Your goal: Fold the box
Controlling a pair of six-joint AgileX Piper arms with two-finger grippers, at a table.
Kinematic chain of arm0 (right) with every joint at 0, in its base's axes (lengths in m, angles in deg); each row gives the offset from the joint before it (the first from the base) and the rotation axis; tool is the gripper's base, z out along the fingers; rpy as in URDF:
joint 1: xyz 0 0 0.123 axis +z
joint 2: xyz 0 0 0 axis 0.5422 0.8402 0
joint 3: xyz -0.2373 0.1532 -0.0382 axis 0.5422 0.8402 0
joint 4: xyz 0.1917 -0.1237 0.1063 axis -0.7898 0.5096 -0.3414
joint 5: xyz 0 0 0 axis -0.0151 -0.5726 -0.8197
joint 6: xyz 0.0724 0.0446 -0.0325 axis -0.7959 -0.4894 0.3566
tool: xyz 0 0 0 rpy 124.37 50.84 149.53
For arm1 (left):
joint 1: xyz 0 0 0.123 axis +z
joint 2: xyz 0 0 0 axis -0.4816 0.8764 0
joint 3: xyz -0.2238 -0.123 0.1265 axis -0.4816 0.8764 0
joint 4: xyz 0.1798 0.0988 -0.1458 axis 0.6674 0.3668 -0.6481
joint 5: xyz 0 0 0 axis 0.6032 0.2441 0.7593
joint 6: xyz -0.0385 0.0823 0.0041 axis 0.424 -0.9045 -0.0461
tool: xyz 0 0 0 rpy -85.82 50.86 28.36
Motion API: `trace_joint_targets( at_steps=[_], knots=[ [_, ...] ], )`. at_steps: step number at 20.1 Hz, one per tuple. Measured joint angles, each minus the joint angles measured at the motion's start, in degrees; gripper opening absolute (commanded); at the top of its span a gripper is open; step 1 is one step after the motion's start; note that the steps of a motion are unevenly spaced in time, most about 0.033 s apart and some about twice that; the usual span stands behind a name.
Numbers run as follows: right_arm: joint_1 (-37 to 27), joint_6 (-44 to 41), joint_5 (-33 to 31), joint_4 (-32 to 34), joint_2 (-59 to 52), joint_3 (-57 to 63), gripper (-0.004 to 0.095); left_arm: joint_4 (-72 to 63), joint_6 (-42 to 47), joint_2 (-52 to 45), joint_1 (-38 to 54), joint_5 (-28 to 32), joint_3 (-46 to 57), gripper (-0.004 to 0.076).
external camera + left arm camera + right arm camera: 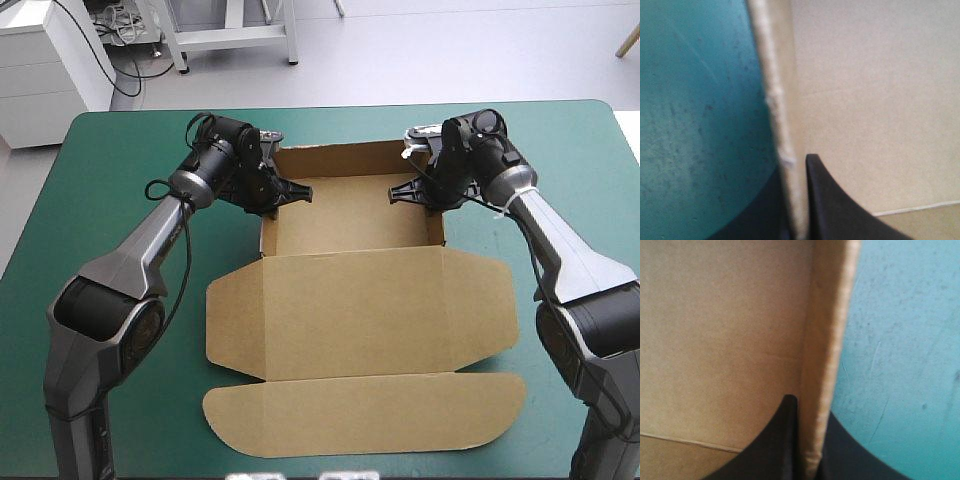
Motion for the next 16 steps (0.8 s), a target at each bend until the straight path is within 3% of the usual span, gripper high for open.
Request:
trace_joint_targets(
  at_steps=[6,8,10,11,12,13,16],
  knots=[
    [0.0,-0.1,0.2,0.9,1.0,1.1,0.0,-1.1,-0.8,1.6,0.0,0.0,0.0,0.0008],
    [0.0,0.1,0.0,1.2,1.0,1.1,0.0038,-1.4,-2.1,1.7,0.0,0.0,0.0,0.0099],
    [0.0,0.1,0.3,1.3,1.0,1.1,0.017,-1.5,-3.3,1.8,0.0,0.0,0.0,0.0253],
    [0.0,0.2,0.5,1.2,1.0,1.1,0.0284,-1.6,-3.6,1.8,0.0,0.0,0.0,0.0365],
    [0.0,0.4,0.6,0.3,1.0,1.1,0.0384,-1.9,-4.0,1.8,0.0,0.1,0.0,0.0419],
    [0.0,0.6,0.7,-0.4,1.0,1.1,0.0547,-2.2,-4.1,1.8,0.0,0.1,0.0,0.0481],
    [0.4,1.4,0.8,-2.4,1.0,1.1,0.0778,-3.6,-4.4,1.8,-0.2,0.6,0.0,0.0482]
  ],
)
